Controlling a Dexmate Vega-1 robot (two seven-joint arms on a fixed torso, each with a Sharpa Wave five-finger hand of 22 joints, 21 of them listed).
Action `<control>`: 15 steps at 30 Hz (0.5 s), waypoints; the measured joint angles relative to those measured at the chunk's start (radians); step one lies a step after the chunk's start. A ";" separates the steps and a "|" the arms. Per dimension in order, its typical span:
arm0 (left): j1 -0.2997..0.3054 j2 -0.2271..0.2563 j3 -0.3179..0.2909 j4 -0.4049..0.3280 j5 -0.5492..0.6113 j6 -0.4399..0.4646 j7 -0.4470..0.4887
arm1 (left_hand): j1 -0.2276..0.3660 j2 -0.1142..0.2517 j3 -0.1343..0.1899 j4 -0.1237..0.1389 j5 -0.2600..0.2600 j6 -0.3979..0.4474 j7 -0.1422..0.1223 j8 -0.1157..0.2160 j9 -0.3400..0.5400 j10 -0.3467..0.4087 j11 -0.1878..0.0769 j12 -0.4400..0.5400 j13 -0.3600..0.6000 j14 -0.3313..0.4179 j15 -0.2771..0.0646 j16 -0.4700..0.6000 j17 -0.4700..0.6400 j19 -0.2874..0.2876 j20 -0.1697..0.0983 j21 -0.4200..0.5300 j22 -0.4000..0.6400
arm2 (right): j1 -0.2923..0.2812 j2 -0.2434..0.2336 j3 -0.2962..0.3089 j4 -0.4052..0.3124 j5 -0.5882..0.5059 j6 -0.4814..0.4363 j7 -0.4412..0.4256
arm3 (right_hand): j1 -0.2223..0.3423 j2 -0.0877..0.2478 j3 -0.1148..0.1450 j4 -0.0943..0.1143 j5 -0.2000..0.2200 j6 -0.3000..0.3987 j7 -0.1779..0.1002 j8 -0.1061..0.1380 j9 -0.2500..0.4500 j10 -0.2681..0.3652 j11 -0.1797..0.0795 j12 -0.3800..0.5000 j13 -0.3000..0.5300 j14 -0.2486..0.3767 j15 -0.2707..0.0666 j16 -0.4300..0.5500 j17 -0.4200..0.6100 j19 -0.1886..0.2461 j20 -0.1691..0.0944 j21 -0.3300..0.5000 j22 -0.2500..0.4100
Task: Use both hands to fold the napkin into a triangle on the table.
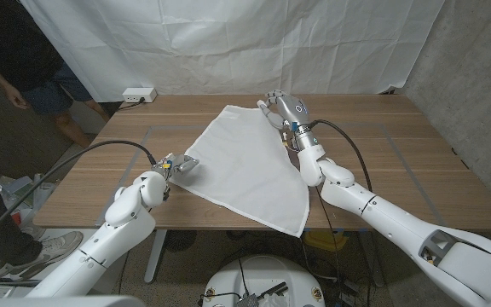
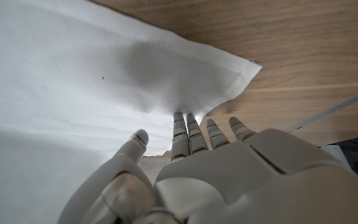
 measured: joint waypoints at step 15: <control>0.003 0.003 -0.004 0.004 -0.010 -0.011 0.007 | -0.005 -0.005 0.006 -0.002 0.000 -0.001 0.000 -0.002 0.000 0.000 0.000 0.000 0.000 -0.005 0.005 0.000 0.000 -0.004 0.004 0.000 0.000 | 0.011 0.017 -0.030 -0.017 -0.031 0.014 0.011 | 0.000 0.000 0.000 0.000 -0.008 0.004 0.004 0.000 -0.005 0.005 -0.005 0.000 0.000 0.000 0.000 0.000 0.002 0.000 0.000 0.000 0.000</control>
